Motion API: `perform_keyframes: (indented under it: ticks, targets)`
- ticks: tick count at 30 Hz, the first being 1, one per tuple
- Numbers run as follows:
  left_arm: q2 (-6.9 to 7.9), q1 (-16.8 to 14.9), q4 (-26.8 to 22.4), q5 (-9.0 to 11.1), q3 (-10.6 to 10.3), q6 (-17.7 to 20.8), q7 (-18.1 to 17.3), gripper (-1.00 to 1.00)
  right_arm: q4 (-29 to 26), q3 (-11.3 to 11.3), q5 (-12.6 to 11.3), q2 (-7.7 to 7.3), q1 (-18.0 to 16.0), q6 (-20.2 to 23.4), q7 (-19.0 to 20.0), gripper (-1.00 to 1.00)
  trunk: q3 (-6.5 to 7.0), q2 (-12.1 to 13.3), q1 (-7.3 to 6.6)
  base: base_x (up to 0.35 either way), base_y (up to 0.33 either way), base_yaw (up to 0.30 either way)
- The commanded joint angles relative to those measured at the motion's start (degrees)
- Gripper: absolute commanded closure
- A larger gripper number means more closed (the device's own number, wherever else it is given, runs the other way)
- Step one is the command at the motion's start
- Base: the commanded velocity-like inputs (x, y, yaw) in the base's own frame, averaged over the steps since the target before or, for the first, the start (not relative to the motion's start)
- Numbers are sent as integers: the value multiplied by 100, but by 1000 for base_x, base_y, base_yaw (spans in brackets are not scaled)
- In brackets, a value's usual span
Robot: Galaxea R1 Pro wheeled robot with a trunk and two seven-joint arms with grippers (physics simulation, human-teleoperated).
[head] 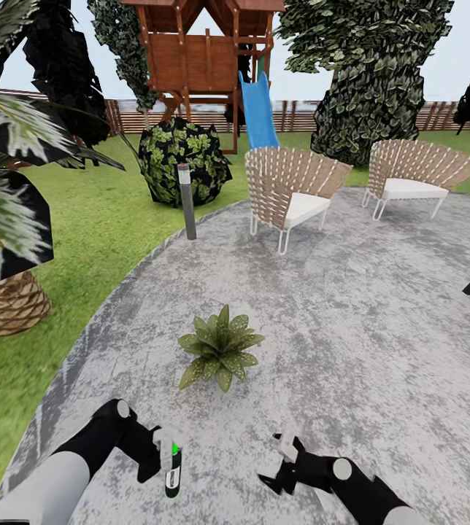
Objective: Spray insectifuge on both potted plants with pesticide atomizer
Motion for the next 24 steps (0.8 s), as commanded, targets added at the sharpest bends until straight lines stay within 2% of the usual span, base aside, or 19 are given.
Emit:
perform_keyframes:
  ticks: [1, 3, 4, 6, 7, 11, 13, 16, 20, 24]
  targets:
    - [-10, -1, -7, -30, -14, -10, -17, 100, -39, 5, 69, 10, -8, -36, 31, -100, -5, -2, -1, 0, 0, 0]
    - [-24, -1, -7, -37, -206, -44, -17, 100, -91, 12, 79, 48, -28, -33, 316, -100, -5, -2, -1, 0, 0, 0]
    - [-39, -1, -7, -38, -409, -54, -17, 100, -200, 14, 81, 59, -38, 17, 570, -100, -5, -2, -1, 0, 0, 0]
    - [-61, -1, -7, -39, -577, -52, -9, 100, -397, 15, 74, 66, -43, 243, 743, -100, -5, -2, -1, 0, 0, 0]
    - [-73, -1, -7, -34, -619, -48, -5, 100, -516, 17, 68, 68, -44, 377, 794, 100, -5, -2, -1, 0, 0, 0]
    - [-116, -7, -7, -66, -700, -26, 181, 100, -760, 31, 79, 160, -47, 537, 1177, 100, -5, -2, -1, 0, 0, 0]
    - [-124, -21, -7, -275, -938, -1, 253, 100, -896, 32, 82, 222, -47, 553, 1237, 100, -5, -2, -1, 0, 0, 0]
    - [-234, -27, -7, -400, -1082, 3, 250, 100, -1230, 33, 60, 285, -47, 637, 1267, 100, -5, -2, -1, 0, 0, 0]
    - [-389, -28, -7, -407, -1097, 0, 244, 100, -1387, 33, 55, 423, -47, 760, 1273, 100, -5, -2, -1, 0, 0, 0]
    - [-501, -28, -16, -398, -1113, 9, 246, 100, -1398, 33, 56, 470, -47, 764, 1269, 100, -5, -2, -1, 0, 0, 0]
